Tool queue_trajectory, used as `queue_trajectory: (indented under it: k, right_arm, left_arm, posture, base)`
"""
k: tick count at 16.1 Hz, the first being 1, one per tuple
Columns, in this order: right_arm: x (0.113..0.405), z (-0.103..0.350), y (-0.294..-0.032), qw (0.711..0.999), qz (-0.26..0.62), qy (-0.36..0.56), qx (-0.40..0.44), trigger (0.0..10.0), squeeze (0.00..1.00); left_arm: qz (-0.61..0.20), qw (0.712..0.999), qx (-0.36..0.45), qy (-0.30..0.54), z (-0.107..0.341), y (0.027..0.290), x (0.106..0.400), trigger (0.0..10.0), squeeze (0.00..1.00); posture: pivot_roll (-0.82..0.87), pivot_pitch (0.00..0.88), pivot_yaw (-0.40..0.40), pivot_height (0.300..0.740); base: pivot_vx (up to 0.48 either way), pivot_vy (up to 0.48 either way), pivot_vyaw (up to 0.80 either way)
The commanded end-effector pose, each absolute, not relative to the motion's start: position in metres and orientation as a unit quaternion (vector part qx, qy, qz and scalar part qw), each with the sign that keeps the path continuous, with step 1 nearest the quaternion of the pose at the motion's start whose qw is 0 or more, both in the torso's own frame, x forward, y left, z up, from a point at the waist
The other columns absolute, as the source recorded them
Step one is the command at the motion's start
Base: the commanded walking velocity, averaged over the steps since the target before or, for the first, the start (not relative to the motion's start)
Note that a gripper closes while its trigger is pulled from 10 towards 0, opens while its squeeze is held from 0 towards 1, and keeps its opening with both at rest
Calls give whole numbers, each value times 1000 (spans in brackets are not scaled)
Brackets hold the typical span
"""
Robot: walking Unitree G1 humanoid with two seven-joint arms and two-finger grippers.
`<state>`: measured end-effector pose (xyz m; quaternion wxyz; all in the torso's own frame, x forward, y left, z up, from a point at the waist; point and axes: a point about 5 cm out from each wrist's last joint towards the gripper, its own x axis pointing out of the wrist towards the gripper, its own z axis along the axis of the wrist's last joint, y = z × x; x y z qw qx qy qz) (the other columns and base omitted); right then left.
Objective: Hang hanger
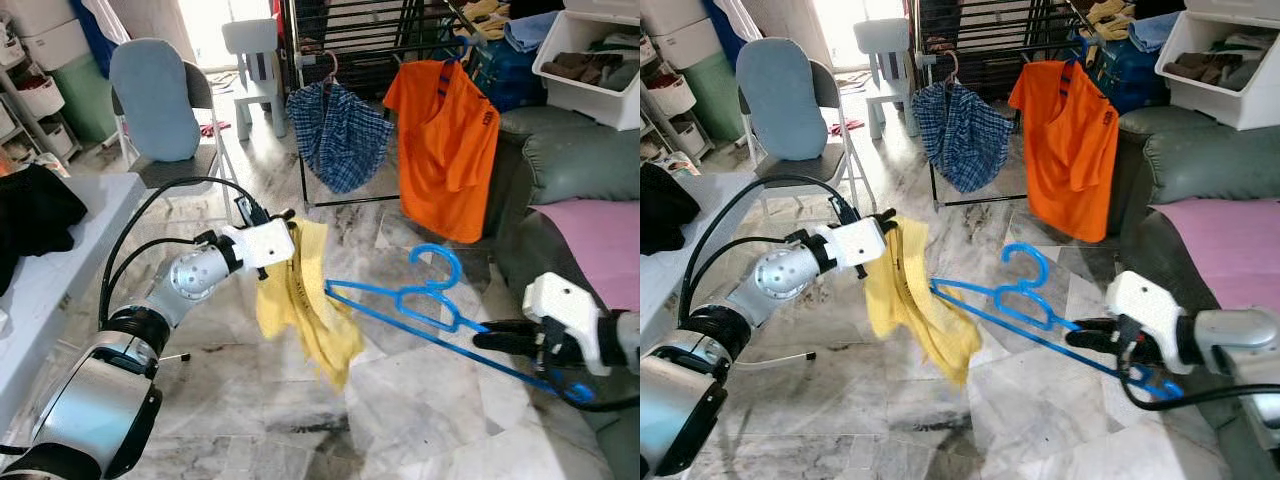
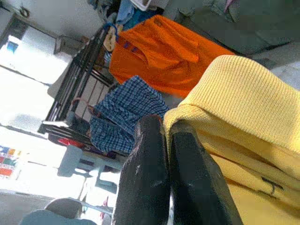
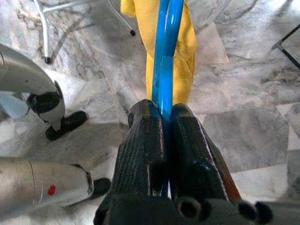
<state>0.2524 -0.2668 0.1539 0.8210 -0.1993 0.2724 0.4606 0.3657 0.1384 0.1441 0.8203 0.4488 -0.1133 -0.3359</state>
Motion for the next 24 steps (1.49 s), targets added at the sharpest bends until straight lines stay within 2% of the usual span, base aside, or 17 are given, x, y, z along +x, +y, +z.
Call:
queue_trajectory:
  k: [1, 5, 8, 11, 12, 13, 15, 17, 18, 20, 24]
  right_arm:
    - [252, 158, -263, 817, 473, 262, -199, 10000, 0]
    - [259, 144, -243, 829, 471, 241, -182, 10000, 0]
    - [266, 134, -234, 840, 454, 235, -181, 10000, 0]
    - [279, 116, -229, 869, 398, 233, -180, 10000, 0]
    - [281, 108, -225, 874, 387, 238, -171, 10000, 0]
    - [281, 106, -223, 874, 388, 239, -169, 10000, 0]
    - [279, 90, -218, 872, 387, 257, -155, 10000, 0]
    - [281, 85, -220, 879, 372, 263, -145, 10000, 0]
    - [286, 81, -222, 890, 343, 266, -141, 10000, 0]
    - [289, 81, -224, 896, 331, 263, -137, 10000, 0]
    - [293, 88, -224, 901, 330, 246, -141, 10000, 0]
  left_arm:
    - [-326, 818, 456, -132, 158, 141, 371, 10000, 0]
    - [-341, 818, 434, -161, 161, 128, 368, 10000, 0]
    - [-329, 831, 415, -171, 168, 126, 371, 10000, 0]
    - [-309, 862, 352, -197, 189, 121, 377, 10000, 0]
    - [-290, 881, 314, -202, 198, 123, 381, 10000, 0]
    - [-286, 886, 303, -202, 200, 123, 381, 10000, 0]
    - [-257, 914, 219, -224, 220, 126, 387, 10000, 0]
    - [-244, 926, 178, -227, 229, 125, 390, 10000, 0]
    - [-232, 939, 125, -219, 233, 126, 393, 10000, 0]
    - [-234, 944, 101, -209, 230, 127, 393, 10000, 0]
    - [-269, 933, 134, -198, 217, 123, 387, 10000, 0]
  posture:
    - [-194, 0, 119, 740]
    - [-184, 0, 121, 740]
    - [-182, 0, 119, 740]
    - [-175, 0, 115, 740]
    - [-172, 0, 114, 740]
    - [-172, 0, 114, 740]
    - [-169, 0, 111, 740]
    - [-166, 0, 104, 740]
    - [-166, 0, 104, 740]
    - [-166, 0, 104, 740]
    - [-164, 0, 105, 740]
  base:
    - [0, 0, 0]
    - [0, 0, 0]
    - [0, 0, 0]
    - [0, 0, 0]
    - [0, 0, 0]
    - [0, 0, 0]
    - [0, 0, 0]
    - [0, 0, 0]
    - [0, 0, 0]
    - [0, 0, 0]
    - [0, 0, 0]
